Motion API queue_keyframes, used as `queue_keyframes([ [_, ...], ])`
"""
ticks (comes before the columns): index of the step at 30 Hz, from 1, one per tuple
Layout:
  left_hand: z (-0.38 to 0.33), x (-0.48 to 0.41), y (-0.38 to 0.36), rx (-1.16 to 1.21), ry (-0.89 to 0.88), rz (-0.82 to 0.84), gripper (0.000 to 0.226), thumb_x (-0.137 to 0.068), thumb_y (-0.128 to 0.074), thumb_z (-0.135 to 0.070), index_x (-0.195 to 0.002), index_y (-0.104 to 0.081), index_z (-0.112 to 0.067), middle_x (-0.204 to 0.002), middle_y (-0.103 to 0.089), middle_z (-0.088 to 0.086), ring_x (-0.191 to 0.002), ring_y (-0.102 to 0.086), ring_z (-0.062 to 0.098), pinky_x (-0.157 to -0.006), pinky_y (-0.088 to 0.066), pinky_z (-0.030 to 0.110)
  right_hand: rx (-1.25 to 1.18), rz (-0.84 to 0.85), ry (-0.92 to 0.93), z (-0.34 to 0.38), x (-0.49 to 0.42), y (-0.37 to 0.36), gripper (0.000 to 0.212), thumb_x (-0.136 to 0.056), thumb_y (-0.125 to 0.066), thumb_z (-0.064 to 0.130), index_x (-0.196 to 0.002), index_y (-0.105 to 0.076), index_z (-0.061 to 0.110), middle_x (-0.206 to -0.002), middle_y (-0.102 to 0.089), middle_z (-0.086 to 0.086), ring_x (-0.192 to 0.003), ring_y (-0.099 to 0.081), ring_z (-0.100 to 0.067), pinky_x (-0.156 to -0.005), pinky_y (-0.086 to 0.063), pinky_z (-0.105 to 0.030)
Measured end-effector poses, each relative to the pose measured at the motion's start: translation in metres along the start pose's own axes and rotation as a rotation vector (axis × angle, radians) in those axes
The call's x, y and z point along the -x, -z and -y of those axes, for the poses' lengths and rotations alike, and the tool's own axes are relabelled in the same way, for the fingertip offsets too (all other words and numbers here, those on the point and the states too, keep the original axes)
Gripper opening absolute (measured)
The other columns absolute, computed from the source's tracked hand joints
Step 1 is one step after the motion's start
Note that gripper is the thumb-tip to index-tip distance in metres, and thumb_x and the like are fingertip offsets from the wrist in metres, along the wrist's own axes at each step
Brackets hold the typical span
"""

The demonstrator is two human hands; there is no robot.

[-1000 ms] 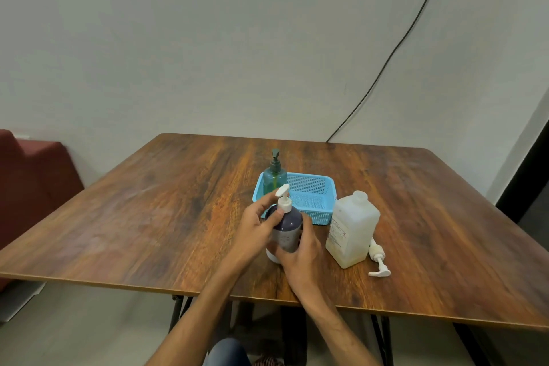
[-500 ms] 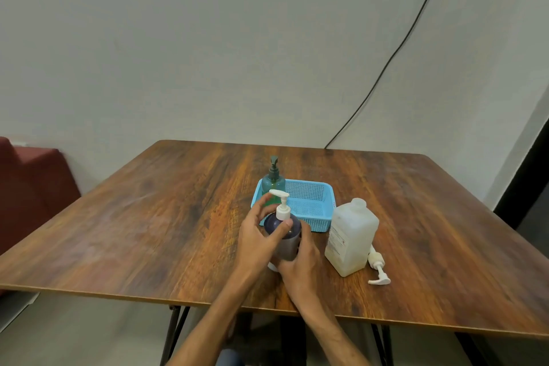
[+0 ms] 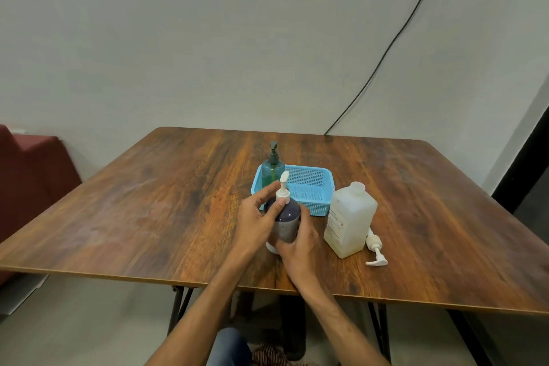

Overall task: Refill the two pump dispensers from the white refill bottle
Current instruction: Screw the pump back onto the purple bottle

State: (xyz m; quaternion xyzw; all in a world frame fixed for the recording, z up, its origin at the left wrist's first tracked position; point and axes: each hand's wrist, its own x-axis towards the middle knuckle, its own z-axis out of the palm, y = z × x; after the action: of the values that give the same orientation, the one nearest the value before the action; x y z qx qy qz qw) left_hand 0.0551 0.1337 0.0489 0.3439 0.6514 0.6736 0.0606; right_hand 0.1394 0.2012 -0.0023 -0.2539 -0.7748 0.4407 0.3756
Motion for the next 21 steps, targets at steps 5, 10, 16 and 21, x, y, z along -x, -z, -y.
queue_keyframes([
  [5, -0.001, 0.006, -0.014, -0.016, 0.01, -0.235, 0.041, -0.074, -0.087, -0.034, -0.11, -0.068, -0.027, -0.105, -0.07, -0.014, -0.101, -0.066, 0.001, -0.084, -0.054, 0.017, 0.079, -0.005, -0.004, -0.004, -0.001, 0.0, 0.086, -0.077, -0.084, 0.036, -0.146, -0.034, 0.034, -0.138, -0.051, 0.017, -0.12, -0.05, 0.007, -0.091, -0.042, -0.007],
  [10, -0.007, 0.004, -0.018, -0.08, -0.021, -0.201, 0.022, -0.086, -0.078, -0.021, -0.106, -0.07, -0.026, -0.1, -0.068, -0.021, -0.099, -0.066, -0.005, -0.08, -0.055, 0.013, 0.108, -0.006, 0.0, -0.007, -0.003, -0.002, 0.085, -0.078, -0.083, 0.031, -0.147, -0.034, 0.033, -0.142, -0.051, 0.01, -0.122, -0.047, 0.002, -0.097, -0.043, -0.016],
  [16, -0.005, 0.009, -0.01, -0.006, -0.034, -0.046, 0.029, -0.1, -0.058, -0.014, -0.128, -0.061, -0.022, -0.121, -0.065, -0.011, -0.113, -0.062, -0.005, -0.086, -0.052, 0.014, 0.117, -0.021, 0.017, -0.008, -0.002, -0.001, 0.079, -0.08, -0.08, 0.039, -0.145, -0.035, 0.033, -0.133, -0.054, 0.017, -0.109, -0.051, 0.011, -0.087, -0.048, -0.013],
  [21, -0.009, 0.009, -0.024, -0.055, -0.043, -0.255, 0.033, -0.083, -0.082, -0.024, -0.11, -0.065, -0.017, -0.105, -0.066, -0.011, -0.101, -0.063, -0.005, -0.075, -0.05, 0.006, 0.135, -0.036, 0.024, -0.011, -0.002, -0.003, 0.076, -0.085, -0.077, 0.031, -0.148, -0.032, 0.032, -0.143, -0.052, 0.01, -0.126, -0.051, -0.003, -0.101, -0.046, -0.022],
])
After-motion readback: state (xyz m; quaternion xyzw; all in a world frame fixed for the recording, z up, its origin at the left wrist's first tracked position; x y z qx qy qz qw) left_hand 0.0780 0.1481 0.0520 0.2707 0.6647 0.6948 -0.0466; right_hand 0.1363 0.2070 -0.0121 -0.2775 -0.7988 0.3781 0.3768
